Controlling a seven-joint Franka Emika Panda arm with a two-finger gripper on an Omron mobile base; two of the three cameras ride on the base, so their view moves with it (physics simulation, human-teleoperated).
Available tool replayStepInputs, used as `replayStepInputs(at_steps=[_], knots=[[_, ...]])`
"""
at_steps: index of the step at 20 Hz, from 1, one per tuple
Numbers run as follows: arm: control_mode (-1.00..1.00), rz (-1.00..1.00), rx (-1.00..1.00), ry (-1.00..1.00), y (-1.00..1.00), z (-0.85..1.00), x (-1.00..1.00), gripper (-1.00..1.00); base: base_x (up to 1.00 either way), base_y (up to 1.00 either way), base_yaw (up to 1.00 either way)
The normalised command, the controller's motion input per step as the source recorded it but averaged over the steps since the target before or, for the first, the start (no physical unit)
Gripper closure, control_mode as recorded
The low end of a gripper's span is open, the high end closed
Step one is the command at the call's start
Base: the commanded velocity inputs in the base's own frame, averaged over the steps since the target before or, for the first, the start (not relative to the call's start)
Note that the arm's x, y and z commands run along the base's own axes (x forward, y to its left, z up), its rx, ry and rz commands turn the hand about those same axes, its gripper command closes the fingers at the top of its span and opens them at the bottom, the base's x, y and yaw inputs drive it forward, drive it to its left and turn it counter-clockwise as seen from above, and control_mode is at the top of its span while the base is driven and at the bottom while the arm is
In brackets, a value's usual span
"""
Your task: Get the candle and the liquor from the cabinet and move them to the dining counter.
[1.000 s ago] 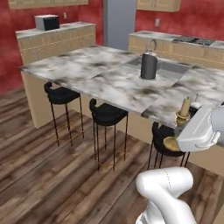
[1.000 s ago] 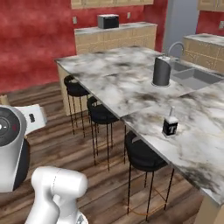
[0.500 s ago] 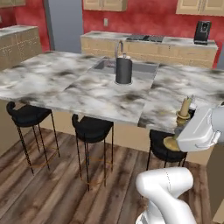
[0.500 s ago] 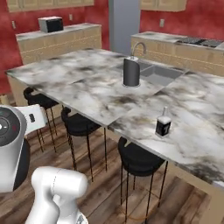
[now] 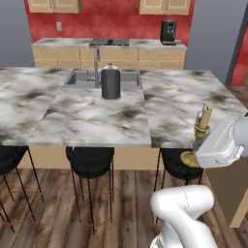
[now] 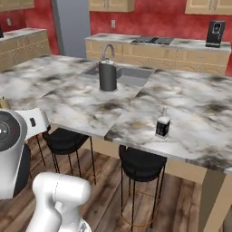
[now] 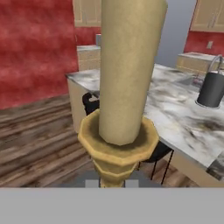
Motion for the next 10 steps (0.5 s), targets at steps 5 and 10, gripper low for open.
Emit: replayStepInputs(at_steps=[5,10], knots=[[1.00,0.00,0.00,0.00,0.00,0.00,0.00,1.00,0.52,0.55,-0.51],[1.00,0.00,0.00,0.00,0.00,0.00,0.00,1.00,0.62,0.54,-0.47]])
